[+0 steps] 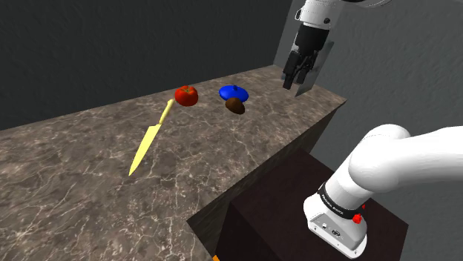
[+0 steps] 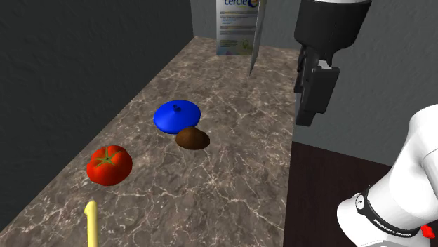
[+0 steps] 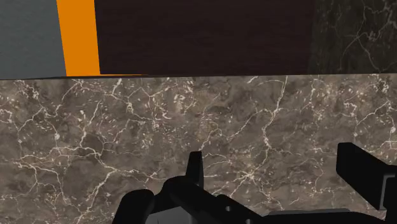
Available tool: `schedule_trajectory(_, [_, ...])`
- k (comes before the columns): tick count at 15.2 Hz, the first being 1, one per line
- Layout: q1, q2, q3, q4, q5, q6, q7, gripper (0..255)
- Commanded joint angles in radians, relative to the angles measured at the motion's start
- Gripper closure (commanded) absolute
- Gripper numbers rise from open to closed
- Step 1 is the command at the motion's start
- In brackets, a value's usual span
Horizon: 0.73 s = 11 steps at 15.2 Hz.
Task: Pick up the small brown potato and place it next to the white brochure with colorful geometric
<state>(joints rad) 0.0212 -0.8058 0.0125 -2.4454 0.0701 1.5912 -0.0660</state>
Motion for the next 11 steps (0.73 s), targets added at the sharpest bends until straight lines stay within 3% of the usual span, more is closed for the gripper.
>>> schedule_trajectory(1, [0.0, 0.0, 0.0, 0.0, 0.0, 0.0, 0.0, 0])
schedule_trajectory(11, [-0.017, 0.16, -0.003, -0.194, -0.015, 0.528, -0.034, 0])
